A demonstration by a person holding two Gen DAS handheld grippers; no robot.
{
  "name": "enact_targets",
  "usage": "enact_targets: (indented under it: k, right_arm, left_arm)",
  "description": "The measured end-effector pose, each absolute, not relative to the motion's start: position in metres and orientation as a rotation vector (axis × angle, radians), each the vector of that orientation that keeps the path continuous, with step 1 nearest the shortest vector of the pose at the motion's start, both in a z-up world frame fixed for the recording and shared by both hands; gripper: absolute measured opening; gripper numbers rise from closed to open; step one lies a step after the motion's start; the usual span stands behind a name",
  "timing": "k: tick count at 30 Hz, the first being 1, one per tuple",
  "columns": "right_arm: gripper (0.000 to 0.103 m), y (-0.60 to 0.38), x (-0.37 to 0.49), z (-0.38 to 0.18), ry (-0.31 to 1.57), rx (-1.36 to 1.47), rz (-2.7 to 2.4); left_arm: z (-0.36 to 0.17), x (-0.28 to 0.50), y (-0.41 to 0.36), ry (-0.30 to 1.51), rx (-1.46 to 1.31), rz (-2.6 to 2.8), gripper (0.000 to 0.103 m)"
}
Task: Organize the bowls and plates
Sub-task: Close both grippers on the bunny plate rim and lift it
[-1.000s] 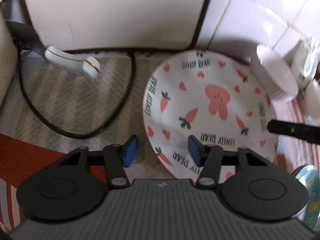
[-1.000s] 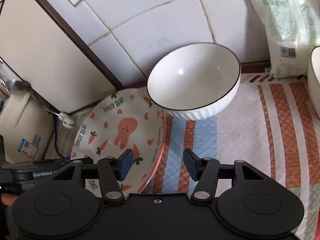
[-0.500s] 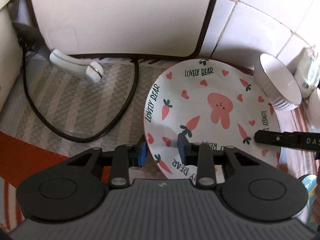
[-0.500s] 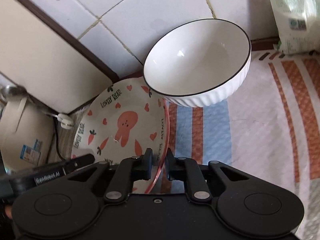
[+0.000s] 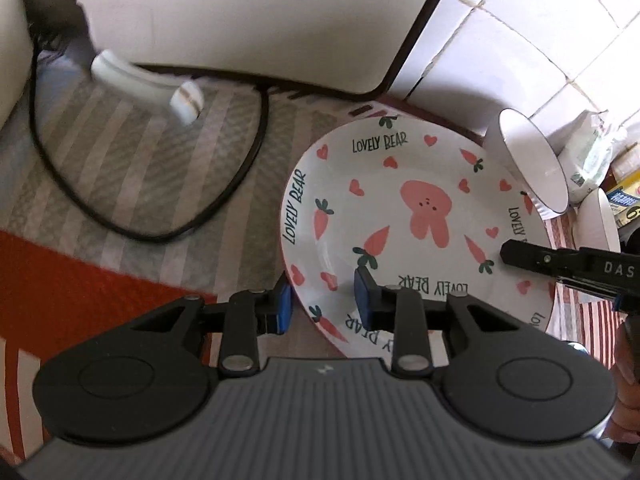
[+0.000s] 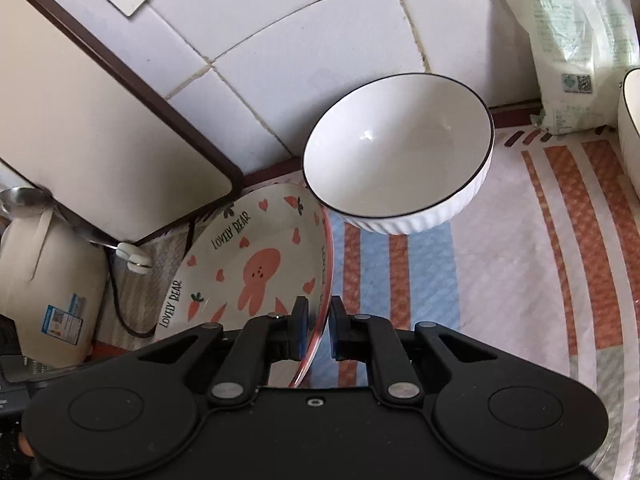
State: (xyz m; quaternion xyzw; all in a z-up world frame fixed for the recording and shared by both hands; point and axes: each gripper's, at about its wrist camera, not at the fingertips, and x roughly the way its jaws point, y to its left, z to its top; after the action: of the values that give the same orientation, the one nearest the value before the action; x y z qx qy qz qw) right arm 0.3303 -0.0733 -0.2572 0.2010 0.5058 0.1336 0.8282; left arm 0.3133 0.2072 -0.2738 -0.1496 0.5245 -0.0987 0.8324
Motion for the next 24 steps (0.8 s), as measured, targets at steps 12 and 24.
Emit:
enact_targets:
  k: [12, 24]
  right_arm:
    - [0.017, -0.087, 0.308, -0.252, 1.085, 0.445, 0.304]
    - [0.017, -0.110, 0.262, -0.201, 1.031, 0.415, 0.363]
  left_arm:
    - [-0.234, 0.285, 0.179, 1.070, -0.101, -0.245, 0.029]
    - [-0.179, 0.233, 0.175, 1.015, -0.092, -0.301, 0.029]
